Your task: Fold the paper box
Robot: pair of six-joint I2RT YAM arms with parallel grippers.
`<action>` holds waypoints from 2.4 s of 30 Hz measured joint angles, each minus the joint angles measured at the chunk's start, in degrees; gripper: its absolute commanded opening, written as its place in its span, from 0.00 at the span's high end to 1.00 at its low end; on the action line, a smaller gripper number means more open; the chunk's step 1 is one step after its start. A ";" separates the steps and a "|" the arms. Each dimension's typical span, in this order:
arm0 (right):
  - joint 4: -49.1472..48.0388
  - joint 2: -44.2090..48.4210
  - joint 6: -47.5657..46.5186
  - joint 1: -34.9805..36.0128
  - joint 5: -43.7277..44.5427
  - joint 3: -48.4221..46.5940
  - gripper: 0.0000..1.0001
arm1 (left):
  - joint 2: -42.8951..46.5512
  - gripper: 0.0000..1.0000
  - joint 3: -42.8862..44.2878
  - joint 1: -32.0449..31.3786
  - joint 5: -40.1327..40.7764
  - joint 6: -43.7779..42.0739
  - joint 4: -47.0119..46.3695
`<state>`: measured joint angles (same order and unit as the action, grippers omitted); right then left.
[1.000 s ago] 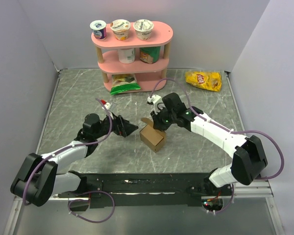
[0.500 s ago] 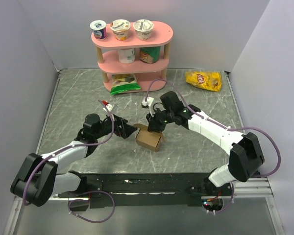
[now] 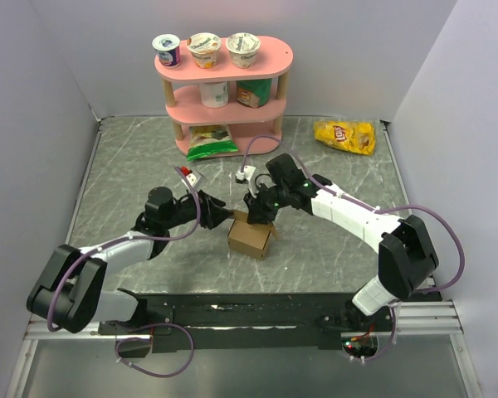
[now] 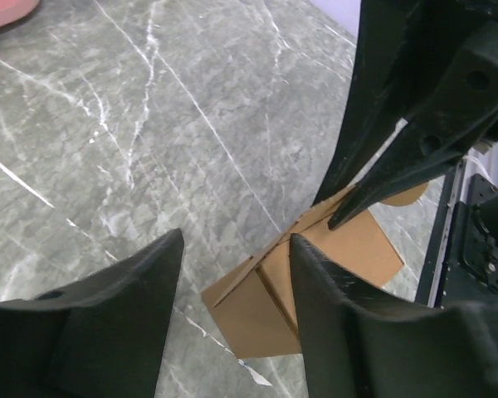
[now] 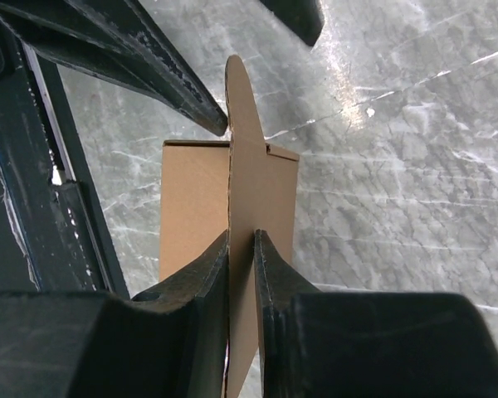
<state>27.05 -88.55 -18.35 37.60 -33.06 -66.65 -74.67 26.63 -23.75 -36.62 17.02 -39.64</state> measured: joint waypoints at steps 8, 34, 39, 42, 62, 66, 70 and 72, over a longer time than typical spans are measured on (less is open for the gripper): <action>-0.76 -0.11 0.48 -0.15 1.33 -0.20 0.77 | -1.55 0.60 0.20 -1.64 -0.35 -0.09 1.38; -4.52 0.09 9.70 2.10 19.06 0.76 0.32 | -0.22 0.87 8.98 -17.51 32.59 2.51 18.93; -5.16 3.98 15.78 2.67 26.45 2.86 0.05 | 1.09 0.87 7.82 -19.67 36.13 0.07 18.93; -5.01 10.54 18.49 1.99 29.35 5.22 0.04 | 4.74 0.87 4.28 -20.06 37.05 -2.97 17.55; -5.81 16.15 19.96 -7.58 19.08 13.11 0.57 | 8.17 0.87 1.70 -20.22 37.57 -8.41 15.43; -6.16 15.30 20.00 -7.58 18.47 13.11 0.87 | 8.09 0.87 1.73 -20.22 37.57 -8.37 15.45; -6.67 15.28 20.65 -6.82 18.60 13.11 0.98 | 7.61 0.89 1.97 -20.35 37.79 -8.02 15.39; -6.78 15.28 21.09 -6.03 19.65 13.11 0.99 | 6.97 0.90 2.47 -20.48 38.49 -7.61 15.56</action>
<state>20.27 -73.28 2.74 31.57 -13.41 -53.54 -67.70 29.10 -44.23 1.87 9.41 -24.08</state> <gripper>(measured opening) 0.036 0.118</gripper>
